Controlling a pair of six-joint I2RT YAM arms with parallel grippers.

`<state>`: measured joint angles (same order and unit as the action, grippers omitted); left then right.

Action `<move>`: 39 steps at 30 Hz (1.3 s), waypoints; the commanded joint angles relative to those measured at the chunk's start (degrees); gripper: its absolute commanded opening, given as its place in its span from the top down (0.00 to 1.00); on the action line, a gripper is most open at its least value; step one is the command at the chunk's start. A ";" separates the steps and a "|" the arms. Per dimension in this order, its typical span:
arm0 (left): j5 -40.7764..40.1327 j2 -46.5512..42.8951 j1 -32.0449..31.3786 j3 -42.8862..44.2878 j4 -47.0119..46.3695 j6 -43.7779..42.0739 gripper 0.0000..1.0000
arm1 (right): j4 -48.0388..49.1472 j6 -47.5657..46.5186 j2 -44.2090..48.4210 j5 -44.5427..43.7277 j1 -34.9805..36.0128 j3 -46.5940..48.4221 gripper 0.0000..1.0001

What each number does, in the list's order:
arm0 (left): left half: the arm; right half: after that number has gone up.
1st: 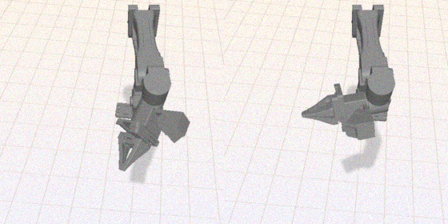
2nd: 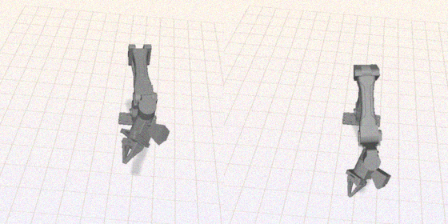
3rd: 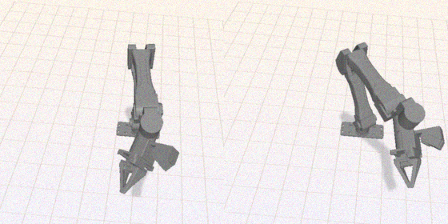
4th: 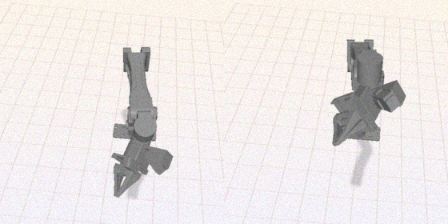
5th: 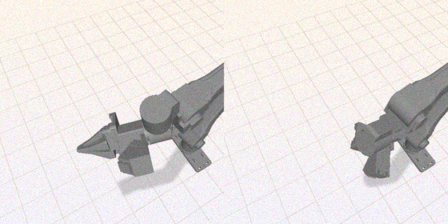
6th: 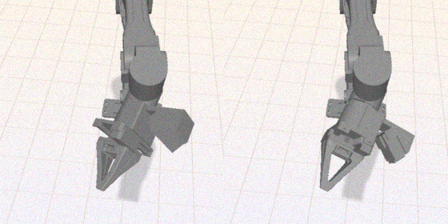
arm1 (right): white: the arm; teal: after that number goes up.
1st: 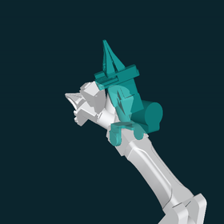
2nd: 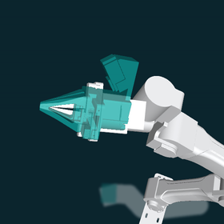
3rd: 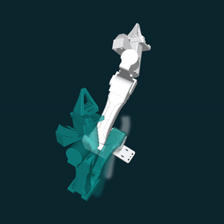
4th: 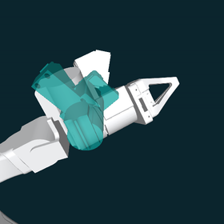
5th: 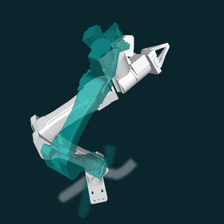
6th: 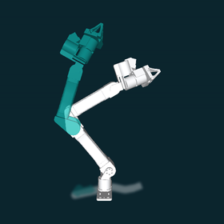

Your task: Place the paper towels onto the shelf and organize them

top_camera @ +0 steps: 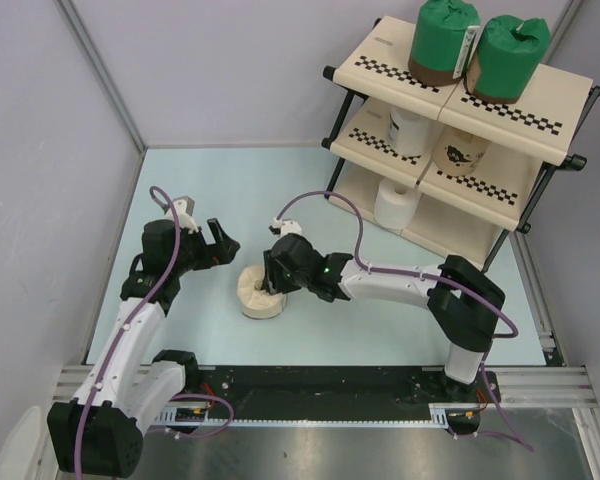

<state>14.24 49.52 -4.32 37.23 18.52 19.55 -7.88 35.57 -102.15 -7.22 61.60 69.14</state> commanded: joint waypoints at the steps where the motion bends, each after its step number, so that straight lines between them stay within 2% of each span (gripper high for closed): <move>1: 1.14 0.05 0.45 -0.06 -1.38 0.84 0.00 | -3.19 -1.38 1.06 -5.68 1.76 1.87 0.63; 6: 1.14 -0.03 0.45 -0.06 -1.39 0.84 0.00 | -3.81 -1.83 4.41 -10.07 2.47 1.78 0.76; 11: 1.14 -0.30 0.45 -0.06 -1.30 0.93 0.00 | -8.89 0.19 9.93 -15.27 0.37 0.47 0.78; 17: 1.32 -0.39 0.54 -0.06 -1.30 0.84 0.00 | -9.53 4.84 20.57 -15.80 -10.78 -8.40 0.84; 21: 1.32 -0.56 0.45 -0.14 -1.30 1.01 0.00 | -6.89 7.58 34.69 -14.75 -20.37 -20.06 0.85; 25: 1.58 -0.56 0.45 -0.14 -1.56 0.93 0.00 | -6.01 8.46 44.28 -16.06 -31.07 -25.63 0.86; 28: 1.58 -0.47 0.45 -0.14 -1.56 1.02 0.00 | -4.43 9.69 50.09 -18.35 -35.31 -29.05 0.88; 32: 1.67 -0.56 0.45 -0.14 -1.47 1.02 0.00 | 1.71 12.76 54.15 -19.40 -42.16 -33.72 0.90; 39: 2.11 -0.65 0.45 -0.32 -1.74 1.19 0.00 | 1.81 19.44 52.49 -27.13 -47.19 -35.13 0.94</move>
<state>14.90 49.41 -4.32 37.23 18.48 19.57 -11.94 49.43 -49.80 -27.75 15.79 34.04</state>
